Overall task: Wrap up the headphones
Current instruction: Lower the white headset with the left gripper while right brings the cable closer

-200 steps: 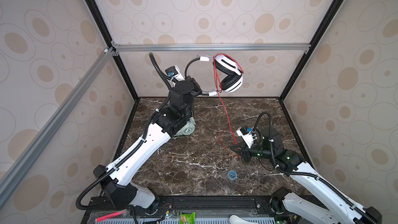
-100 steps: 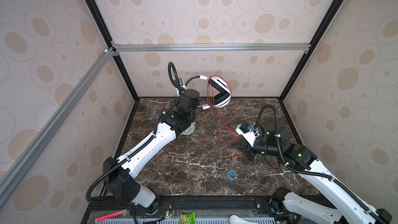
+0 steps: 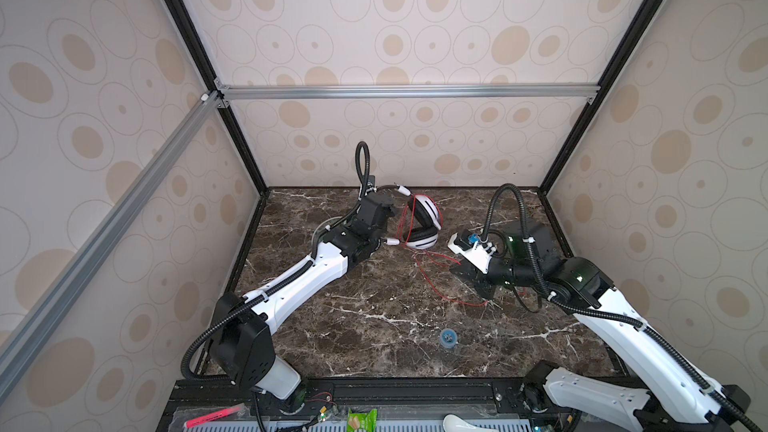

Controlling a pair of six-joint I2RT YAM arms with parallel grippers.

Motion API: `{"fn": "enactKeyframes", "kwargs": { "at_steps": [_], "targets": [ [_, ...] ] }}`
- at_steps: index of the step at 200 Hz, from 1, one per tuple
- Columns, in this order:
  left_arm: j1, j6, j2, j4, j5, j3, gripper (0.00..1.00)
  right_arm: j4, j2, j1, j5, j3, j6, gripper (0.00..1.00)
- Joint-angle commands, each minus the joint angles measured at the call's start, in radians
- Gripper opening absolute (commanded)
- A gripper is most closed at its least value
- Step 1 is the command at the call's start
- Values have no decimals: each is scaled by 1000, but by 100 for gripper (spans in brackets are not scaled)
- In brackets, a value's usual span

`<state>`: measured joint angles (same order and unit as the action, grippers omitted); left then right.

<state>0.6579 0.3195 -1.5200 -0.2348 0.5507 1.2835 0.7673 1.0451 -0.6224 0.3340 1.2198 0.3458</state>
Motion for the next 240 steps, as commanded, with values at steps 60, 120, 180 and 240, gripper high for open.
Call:
{"fn": "enactKeyframes", "kwargs": {
  "at_steps": [60, 120, 180, 240],
  "targets": [
    [64, -149, 99, -83, -237, -53, 0, 0, 112, -2, -175, 99, -8, 0],
    [87, -131, 162, -105, -337, -91, 0, -6, 193, 156, -132, 145, -160, 0],
    [92, -107, 222, -107, -456, -117, 0, -52, 193, 281, -31, 93, -260, 0],
    [101, -91, 242, -117, -579, -114, 0, -78, 179, 295, 2, 54, -282, 2]
  ]
}}
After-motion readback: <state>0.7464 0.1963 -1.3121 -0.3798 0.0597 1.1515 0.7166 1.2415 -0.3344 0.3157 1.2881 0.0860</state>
